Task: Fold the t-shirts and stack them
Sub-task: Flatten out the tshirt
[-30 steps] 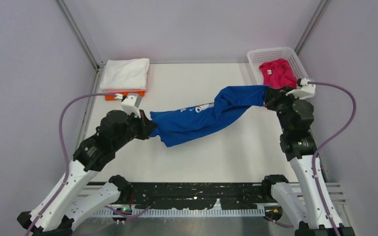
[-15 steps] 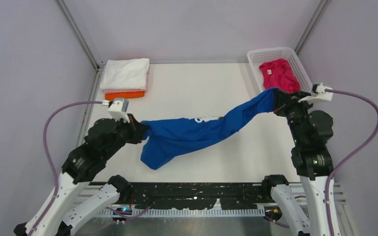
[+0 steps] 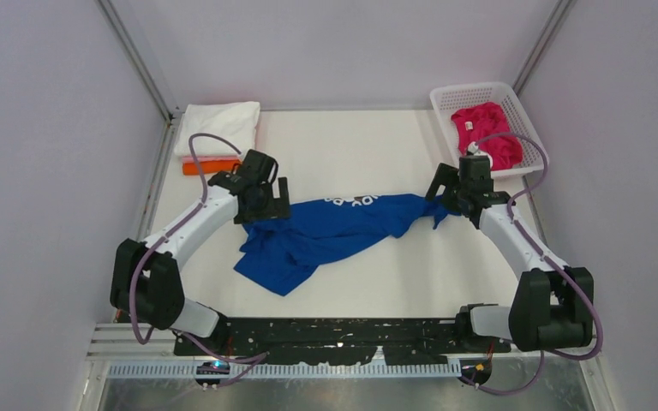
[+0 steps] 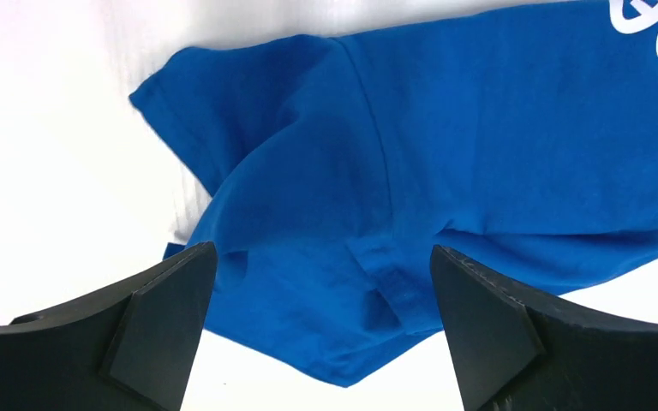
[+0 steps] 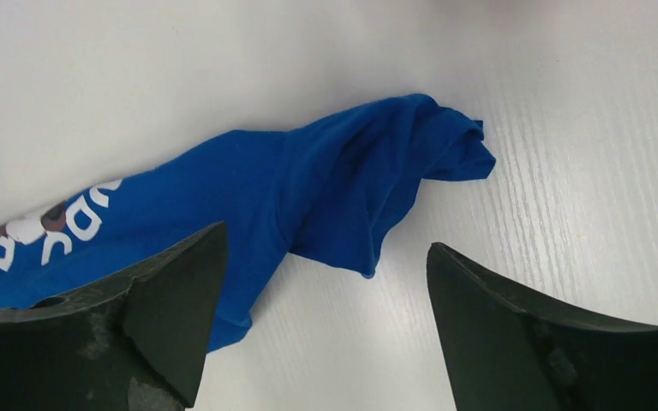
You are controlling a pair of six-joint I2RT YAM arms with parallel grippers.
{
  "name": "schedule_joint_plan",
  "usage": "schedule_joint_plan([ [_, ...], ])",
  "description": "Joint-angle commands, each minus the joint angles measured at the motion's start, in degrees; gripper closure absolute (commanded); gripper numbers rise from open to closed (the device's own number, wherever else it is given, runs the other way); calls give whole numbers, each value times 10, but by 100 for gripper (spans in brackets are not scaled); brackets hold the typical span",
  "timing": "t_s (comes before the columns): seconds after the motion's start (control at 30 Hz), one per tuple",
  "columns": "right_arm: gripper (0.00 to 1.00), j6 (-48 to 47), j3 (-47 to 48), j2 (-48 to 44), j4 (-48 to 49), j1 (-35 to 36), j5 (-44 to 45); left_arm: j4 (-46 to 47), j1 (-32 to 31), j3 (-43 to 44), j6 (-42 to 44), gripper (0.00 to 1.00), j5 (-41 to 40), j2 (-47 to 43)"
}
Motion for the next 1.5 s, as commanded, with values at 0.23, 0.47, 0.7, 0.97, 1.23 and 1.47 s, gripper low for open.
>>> schedule_joint_plan([
  [0.23, 5, -54, -12, -90, 2, 13, -25, -3, 27, -175, -27, 0, -41, -236],
  [0.47, 4, -57, -70, -116, 22, 104, -103, 90, 72, -240, -33, 2, 26, -222],
  [0.7, 4, -12, -116, -112, 93, 121, -143, 194, 109, -224, -18, 20, 84, -129],
  [0.97, 0, 37, -138, -70, 143, 137, -122, 213, 124, -187, -2, 80, 95, -57],
  [1.23, 5, 34, -127, -18, 159, 142, -53, 228, 126, -192, 2, 100, 84, -103],
  [1.47, 26, 62, -114, 21, 236, 144, -73, 189, 126, -196, -4, 100, 53, -196],
])
